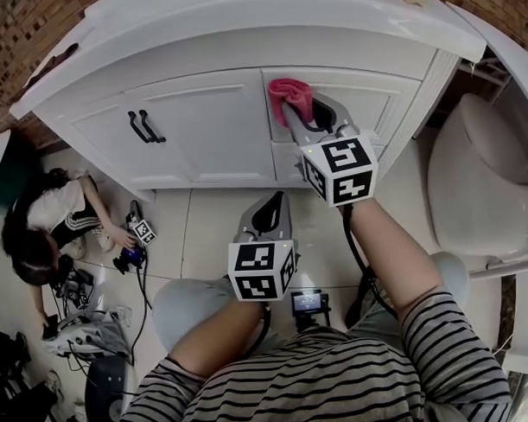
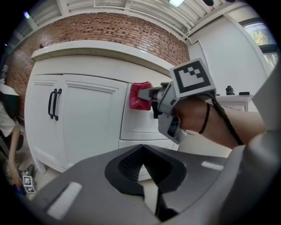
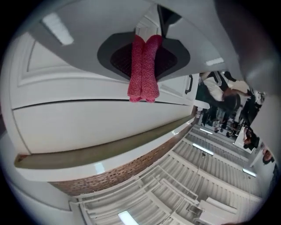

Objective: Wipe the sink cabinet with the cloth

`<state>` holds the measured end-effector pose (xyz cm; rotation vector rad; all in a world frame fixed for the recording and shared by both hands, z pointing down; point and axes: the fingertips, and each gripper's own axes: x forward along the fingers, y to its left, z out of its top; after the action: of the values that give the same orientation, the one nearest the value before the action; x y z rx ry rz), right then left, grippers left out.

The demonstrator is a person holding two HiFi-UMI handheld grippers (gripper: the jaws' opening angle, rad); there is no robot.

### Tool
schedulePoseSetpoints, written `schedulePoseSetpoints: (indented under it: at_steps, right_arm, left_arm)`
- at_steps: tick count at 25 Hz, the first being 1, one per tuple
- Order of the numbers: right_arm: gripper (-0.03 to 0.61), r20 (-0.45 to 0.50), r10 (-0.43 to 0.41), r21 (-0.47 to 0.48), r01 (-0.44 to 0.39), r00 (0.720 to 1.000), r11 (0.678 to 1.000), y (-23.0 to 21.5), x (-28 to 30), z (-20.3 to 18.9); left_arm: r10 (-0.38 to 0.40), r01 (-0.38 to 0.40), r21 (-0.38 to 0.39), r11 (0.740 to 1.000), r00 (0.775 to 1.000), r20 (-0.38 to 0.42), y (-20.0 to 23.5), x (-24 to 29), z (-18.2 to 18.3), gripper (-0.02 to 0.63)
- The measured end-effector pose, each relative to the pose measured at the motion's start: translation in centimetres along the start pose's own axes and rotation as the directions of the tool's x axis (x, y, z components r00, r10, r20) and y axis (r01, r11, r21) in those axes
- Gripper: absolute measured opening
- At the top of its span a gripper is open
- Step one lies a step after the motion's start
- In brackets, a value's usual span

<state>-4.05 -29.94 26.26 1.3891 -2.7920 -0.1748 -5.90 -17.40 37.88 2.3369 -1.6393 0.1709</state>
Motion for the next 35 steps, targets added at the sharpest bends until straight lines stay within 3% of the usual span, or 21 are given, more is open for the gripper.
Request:
schedulePoseSetpoints:
  at_steps: [4, 11, 16, 20, 22, 25, 27, 30, 35]
  right_arm:
    - [0.103, -0.028, -0.025, -0.052, 0.023, 0.999, 0.998, -0.9, 0.6, -0.5]
    - [0.101, -0.035, -0.219, -0.019, 0.218, 0.975, 0.976, -9.5, -5.5, -1.4]
    - [0.101, -0.066, -0.364, 0.02, 0.366, 0.929, 0.93, -16.4, -10.7, -2.9]
    - [0.097, -0.086, -0.459, 0.074, 0.465, 0.884, 0.882, -18.5, -14.1, -3.6]
    - [0.097, -0.072, -0.419, 0.12, 0.425, 0.905, 0.897, -16.3, -13.7, -3.5]
    - [0.097, -0.039, -0.24, 0.135, 0.243, 0.97, 0.961, -9.3, -9.6, -3.3]
    - [0.097, -0.033, -0.123, 0.111, 0.126, 0.992, 0.986, -4.4, -6.1, -3.4]
    - [0.097, -0.059, -0.032, 0.054, 0.035, 0.998, 0.998, 0.4, -1.0, -4.3]
    - [0.098, -0.106, -0.042, -0.014, 0.041, 0.993, 0.999, 1.0, 2.0, -5.8]
  left_arm:
    - [0.009, -0.009, -0.011, 1.0, 1.0, -0.003, 0.3, -0.2, 0.0, -0.006]
    - [0.0, 0.0, 0.003, 1.0, 1.0, -0.014, 0.4, 0.3, -0.6, -0.006]
    - [-0.007, 0.008, 0.012, 1.0, 1.0, -0.028, -0.7, 0.7, -1.0, -0.006]
    - [-0.02, 0.02, 0.006, 1.0, 1.0, -0.021, -1.1, 0.4, -0.7, -0.006]
    - [-0.029, 0.029, -0.004, 1.0, 1.0, -0.013, -1.2, 0.2, -0.3, -0.006]
    - [-0.033, 0.033, -0.017, 0.999, 0.999, -0.001, -1.0, 0.0, 0.1, -0.006]
    - [-0.029, 0.029, -0.024, 0.999, 1.0, -0.001, -0.6, -0.1, 0.2, -0.006]
    - [-0.012, 0.012, -0.034, 0.999, 1.0, -0.001, 0.3, -0.3, 0.1, -0.006]
    - [0.013, -0.013, -0.052, 0.999, 1.0, 0.003, 1.6, -0.5, 0.1, -0.006]
